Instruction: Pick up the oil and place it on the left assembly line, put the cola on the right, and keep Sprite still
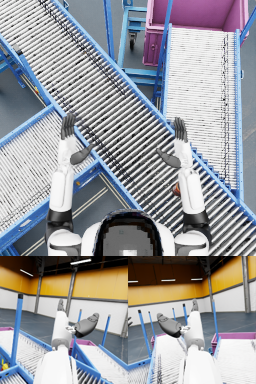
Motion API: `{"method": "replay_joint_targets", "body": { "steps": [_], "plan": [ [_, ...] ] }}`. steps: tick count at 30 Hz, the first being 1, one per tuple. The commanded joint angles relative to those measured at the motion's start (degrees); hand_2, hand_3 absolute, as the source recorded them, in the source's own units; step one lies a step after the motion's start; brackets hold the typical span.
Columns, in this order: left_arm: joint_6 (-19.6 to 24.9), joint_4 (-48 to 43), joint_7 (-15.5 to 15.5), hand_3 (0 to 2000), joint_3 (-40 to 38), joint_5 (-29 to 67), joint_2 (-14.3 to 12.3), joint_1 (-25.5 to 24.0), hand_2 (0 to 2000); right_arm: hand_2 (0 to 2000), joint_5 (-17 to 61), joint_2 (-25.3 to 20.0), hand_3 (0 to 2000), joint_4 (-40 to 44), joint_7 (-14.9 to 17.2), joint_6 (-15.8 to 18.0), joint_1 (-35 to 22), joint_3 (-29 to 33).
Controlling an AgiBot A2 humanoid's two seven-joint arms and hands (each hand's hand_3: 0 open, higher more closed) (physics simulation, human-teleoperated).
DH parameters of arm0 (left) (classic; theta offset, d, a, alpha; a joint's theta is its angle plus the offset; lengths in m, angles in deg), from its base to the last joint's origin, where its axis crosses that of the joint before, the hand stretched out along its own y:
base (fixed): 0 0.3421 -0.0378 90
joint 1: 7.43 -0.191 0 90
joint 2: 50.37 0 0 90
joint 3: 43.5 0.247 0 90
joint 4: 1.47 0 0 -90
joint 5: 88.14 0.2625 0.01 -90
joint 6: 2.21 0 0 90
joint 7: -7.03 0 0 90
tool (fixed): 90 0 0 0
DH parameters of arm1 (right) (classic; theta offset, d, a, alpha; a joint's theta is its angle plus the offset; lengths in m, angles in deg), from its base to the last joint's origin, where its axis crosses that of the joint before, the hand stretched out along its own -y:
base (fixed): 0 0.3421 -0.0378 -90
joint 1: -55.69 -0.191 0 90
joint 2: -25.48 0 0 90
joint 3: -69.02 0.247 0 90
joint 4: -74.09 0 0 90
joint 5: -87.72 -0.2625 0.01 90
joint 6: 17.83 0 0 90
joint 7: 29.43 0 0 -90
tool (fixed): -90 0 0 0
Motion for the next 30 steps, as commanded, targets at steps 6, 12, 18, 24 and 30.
{"method": "replay_joint_targets", "body": {
  "steps": [6, 12, 18, 24, 30],
  "plan": [
    [0.0, -0.8, 0.0, 0, -5.9, 0.0, -0.8, 3.6, 0, 0, 0.0, -1.3, 0, -2.1, 0.0, 0.0, -2.9, 5.7],
    [0.0, -1.9, 0.0, 0, -8.9, 10.1, -1.2, 4.5, 0, 0, 7.6, -2.0, 0, -2.9, -0.1, -0.1, -3.1, 7.3],
    [0.0, -2.9, 0.0, 0, -9.2, 23.5, -1.5, 4.7, 0, 0, 21.0, -2.5, 0, -3.2, -0.1, -0.1, -3.1, 7.7],
    [0.0, -3.1, 0.0, 0, -9.3, 26.4, -1.9, 3.7, 0, 0, 23.8, -2.9, 0, -3.8, -0.1, -0.1, -2.9, 7.9],
    [0.0, -3.8, 0.0, 0, -10.0, 26.8, -2.1, 3.5, 0, 0, 24.2, -3.3, 0, -3.9, -0.1, -0.1, -2.9, 9.2]
  ]
}}
